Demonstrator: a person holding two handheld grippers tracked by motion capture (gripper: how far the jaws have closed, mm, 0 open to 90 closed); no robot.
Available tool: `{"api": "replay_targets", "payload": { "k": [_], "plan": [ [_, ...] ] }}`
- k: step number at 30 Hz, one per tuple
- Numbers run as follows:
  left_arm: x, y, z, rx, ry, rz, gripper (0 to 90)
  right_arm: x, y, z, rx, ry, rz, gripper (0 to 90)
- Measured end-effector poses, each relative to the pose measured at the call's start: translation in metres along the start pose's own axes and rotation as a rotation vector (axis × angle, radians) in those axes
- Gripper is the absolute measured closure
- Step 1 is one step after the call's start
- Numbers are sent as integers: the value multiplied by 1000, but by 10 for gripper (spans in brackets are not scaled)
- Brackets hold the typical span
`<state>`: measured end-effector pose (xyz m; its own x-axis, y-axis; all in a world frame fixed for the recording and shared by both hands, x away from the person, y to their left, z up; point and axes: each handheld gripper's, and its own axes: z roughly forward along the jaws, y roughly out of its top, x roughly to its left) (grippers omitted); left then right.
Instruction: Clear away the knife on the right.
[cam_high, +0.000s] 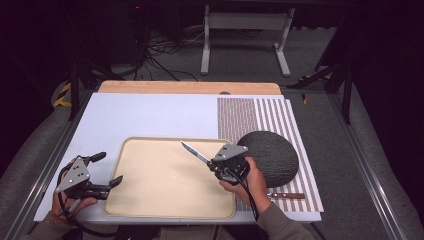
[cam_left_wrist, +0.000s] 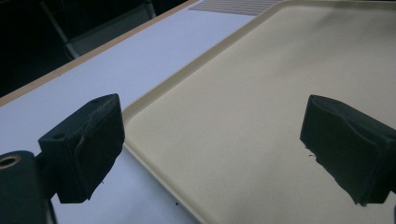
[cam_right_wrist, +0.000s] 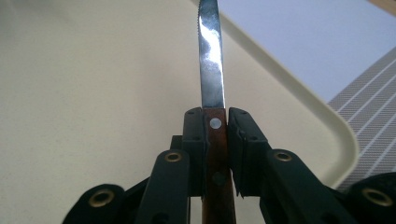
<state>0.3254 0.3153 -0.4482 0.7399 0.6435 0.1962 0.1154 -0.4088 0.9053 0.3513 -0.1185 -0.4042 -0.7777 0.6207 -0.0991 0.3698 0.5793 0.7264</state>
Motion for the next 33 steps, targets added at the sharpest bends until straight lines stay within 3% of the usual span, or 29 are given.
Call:
{"api": "replay_targets", "payload": {
  "k": [10, 21, 33],
  "plan": [
    [0, 0, 0, 1, 2, 1, 73, 20, -6, 23, 59, 37, -9, 780],
    [-1, 0, 0, 1, 0, 1, 73, 35, -18, 30, 114, 54, -28, 780],
    [-1, 0, 0, 3, -2, 0, 73, 41, -24, 30, 125, 60, -23, 778]
  ]
}}
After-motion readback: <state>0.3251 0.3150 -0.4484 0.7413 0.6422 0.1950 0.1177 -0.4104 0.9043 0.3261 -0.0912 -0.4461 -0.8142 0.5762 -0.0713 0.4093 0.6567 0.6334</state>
